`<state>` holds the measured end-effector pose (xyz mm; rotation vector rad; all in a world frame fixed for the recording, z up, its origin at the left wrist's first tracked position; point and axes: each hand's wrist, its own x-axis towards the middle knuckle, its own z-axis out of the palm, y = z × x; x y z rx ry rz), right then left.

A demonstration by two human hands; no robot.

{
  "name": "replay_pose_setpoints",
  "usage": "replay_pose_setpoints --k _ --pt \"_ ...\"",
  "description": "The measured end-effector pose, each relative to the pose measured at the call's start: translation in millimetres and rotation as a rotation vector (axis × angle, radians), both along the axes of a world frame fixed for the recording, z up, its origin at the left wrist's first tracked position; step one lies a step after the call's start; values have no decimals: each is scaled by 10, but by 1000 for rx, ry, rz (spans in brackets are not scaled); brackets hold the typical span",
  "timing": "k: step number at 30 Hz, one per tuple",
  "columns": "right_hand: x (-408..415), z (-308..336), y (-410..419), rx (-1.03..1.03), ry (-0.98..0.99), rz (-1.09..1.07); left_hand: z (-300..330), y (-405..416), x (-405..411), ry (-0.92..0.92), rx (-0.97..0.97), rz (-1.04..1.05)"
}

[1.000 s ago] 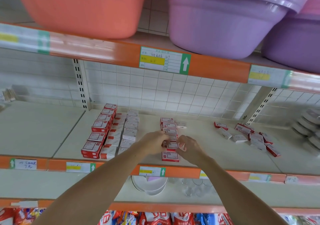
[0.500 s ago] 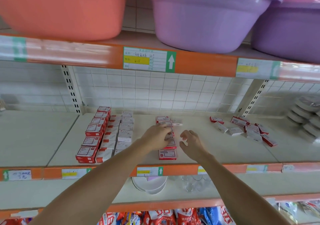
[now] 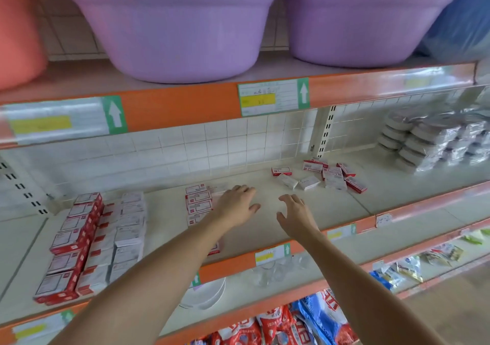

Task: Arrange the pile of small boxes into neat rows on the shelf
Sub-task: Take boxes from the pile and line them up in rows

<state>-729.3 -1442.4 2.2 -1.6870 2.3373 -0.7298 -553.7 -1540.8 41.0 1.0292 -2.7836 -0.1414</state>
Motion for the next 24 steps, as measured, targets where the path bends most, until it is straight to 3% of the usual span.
replay_pose_setpoints --k 8,24 --pt "-734 -18 -29 35 -23 -39 -63 -11 -757 -91 17 -13" --pt "-1647 -168 -432 1 64 115 -441 -195 -1719 -100 65 165"
